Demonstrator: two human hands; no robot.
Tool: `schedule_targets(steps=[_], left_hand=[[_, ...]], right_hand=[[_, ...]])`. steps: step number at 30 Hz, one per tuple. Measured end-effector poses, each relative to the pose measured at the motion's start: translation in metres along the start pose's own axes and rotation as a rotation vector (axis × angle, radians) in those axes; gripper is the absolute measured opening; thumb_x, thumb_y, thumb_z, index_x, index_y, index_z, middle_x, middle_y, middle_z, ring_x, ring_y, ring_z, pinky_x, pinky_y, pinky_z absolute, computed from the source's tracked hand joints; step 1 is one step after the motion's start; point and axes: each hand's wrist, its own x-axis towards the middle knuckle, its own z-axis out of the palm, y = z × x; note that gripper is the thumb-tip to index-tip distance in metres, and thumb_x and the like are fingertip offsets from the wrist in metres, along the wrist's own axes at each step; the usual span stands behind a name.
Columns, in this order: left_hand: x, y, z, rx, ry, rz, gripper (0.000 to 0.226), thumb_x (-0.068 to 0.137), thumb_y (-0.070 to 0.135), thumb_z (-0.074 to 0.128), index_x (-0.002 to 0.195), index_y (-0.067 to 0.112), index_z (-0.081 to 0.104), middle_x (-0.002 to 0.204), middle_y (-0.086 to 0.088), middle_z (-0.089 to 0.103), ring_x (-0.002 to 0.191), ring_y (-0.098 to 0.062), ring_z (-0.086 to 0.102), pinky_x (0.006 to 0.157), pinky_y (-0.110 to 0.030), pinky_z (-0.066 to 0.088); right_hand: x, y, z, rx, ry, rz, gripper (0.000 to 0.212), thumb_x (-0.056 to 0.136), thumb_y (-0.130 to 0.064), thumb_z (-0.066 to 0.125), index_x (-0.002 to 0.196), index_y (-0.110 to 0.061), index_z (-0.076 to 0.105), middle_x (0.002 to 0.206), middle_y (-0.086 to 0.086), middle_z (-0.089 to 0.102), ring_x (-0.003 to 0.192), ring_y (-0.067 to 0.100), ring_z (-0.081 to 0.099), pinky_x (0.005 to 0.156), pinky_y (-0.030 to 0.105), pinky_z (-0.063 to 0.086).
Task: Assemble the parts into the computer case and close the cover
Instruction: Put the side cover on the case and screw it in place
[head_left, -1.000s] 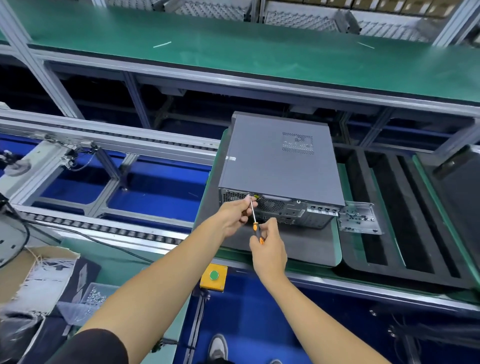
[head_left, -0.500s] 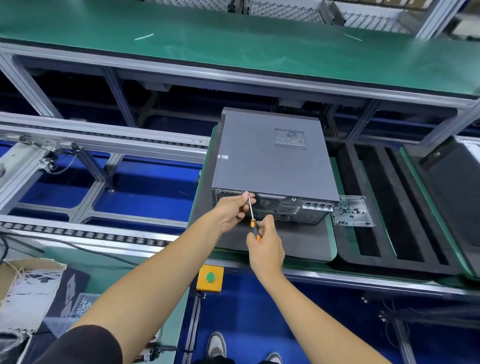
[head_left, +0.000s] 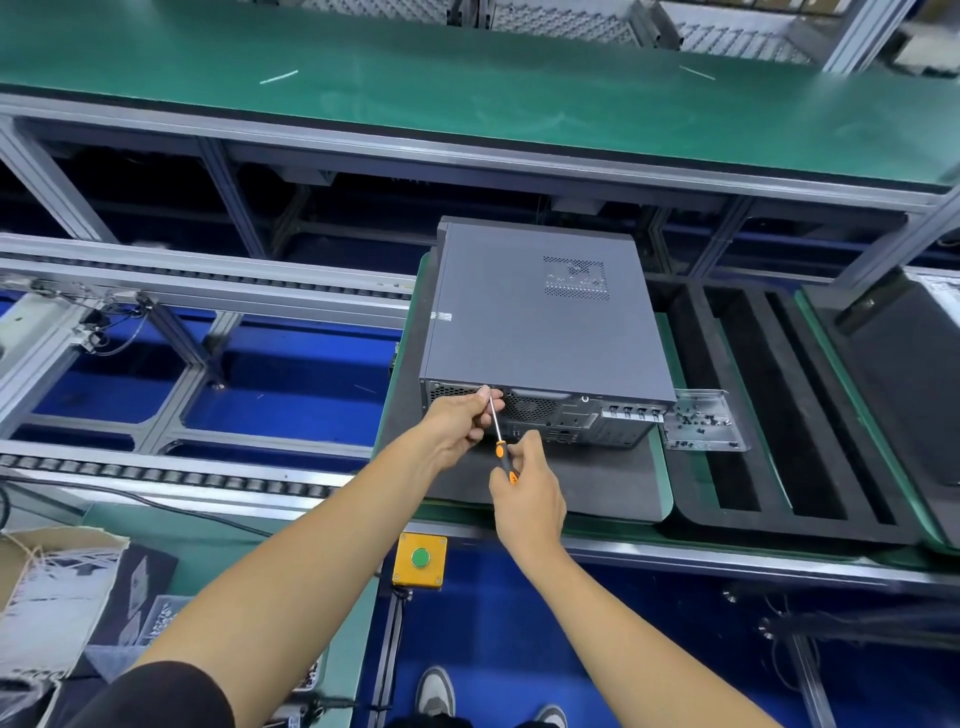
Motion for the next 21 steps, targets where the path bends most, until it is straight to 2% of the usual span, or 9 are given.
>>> schedule_targets(steps=[11, 21], left_hand=[[0.0011, 0.003, 0.0014, 0.042, -0.032, -0.005, 0.023, 0.105, 0.02, 0.053, 0.103, 0.007, 0.071, 0.095, -0.004, 0.07, 0.059, -0.005, 0.043, 0.046, -0.015, 0.031], [0.0057, -0.0046, 0.0031, -0.021, 0.012, 0.002, 0.023, 0.105, 0.02, 0.054, 0.1, 0.005, 0.071, 0.092, -0.004, 0.069, 0.058, -0.005, 0.044, 0.045, -0.016, 0.032]], right_hand=[[-0.0034, -0.0026, 0.0028, 0.047, 0.041, 0.026, 0.031, 0.091, -0.014, 0.058, 0.093, -0.037, 0.037, 0.077, -0.013, 0.057, 0.067, 0.006, 0.055, 0.052, 0.029, 0.038], [-0.0025, -0.0057, 0.0029, 0.05, 0.025, 0.026, 0.028, 0.091, -0.013, 0.056, 0.093, -0.034, 0.037, 0.072, -0.01, 0.052, 0.062, 0.008, 0.05, 0.05, 0.029, 0.031]])
